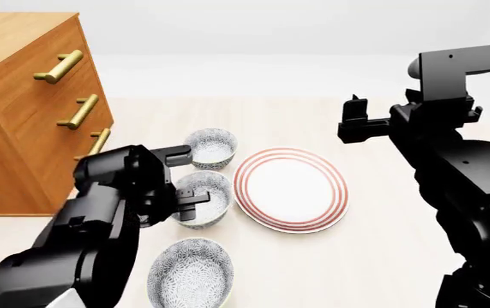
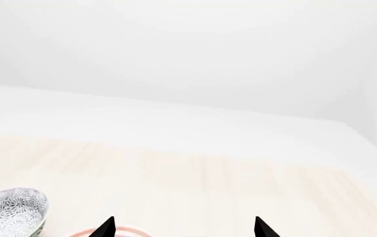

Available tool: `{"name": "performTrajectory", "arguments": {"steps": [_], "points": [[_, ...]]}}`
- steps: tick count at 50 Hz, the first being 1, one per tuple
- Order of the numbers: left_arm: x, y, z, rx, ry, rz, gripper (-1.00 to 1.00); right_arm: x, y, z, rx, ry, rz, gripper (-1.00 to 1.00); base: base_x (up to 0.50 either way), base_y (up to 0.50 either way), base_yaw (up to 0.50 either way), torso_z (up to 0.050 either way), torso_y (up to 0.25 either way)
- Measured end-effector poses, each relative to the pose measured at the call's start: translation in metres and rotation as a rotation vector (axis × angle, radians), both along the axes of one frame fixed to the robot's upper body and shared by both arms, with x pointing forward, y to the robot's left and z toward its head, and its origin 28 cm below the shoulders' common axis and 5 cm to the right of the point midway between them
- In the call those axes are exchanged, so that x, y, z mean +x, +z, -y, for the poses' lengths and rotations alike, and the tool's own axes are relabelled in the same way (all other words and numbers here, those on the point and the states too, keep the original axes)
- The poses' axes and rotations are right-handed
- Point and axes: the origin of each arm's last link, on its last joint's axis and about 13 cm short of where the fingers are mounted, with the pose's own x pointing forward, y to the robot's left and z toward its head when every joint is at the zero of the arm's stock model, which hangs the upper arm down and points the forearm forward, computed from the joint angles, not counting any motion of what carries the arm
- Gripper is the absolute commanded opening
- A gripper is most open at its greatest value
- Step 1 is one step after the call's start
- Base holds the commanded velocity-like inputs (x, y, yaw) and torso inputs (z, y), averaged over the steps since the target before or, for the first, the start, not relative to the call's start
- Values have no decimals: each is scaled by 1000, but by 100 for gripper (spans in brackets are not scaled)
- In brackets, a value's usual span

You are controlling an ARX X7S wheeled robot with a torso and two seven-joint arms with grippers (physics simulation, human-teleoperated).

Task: Stack the bowl in the middle on the bowl at the back.

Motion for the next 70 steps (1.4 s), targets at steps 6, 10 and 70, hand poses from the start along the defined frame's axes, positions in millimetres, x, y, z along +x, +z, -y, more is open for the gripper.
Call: {"name": "performTrajectory", "arguments": {"steps": [6,10,70], "points": [[1,0,2,-25,15,12,-100,0,-1,0,0,-2,-1,100,0,0,0,0,0],[2,1,3,-34,24,23,-100,-1,-1,0,0,-4,-2,100,0,0,0,0,0],[-1,75,-50,-99,167,153,-100,-2,5,-5,-1,5,20,100,0,0,0,0,0]]}}
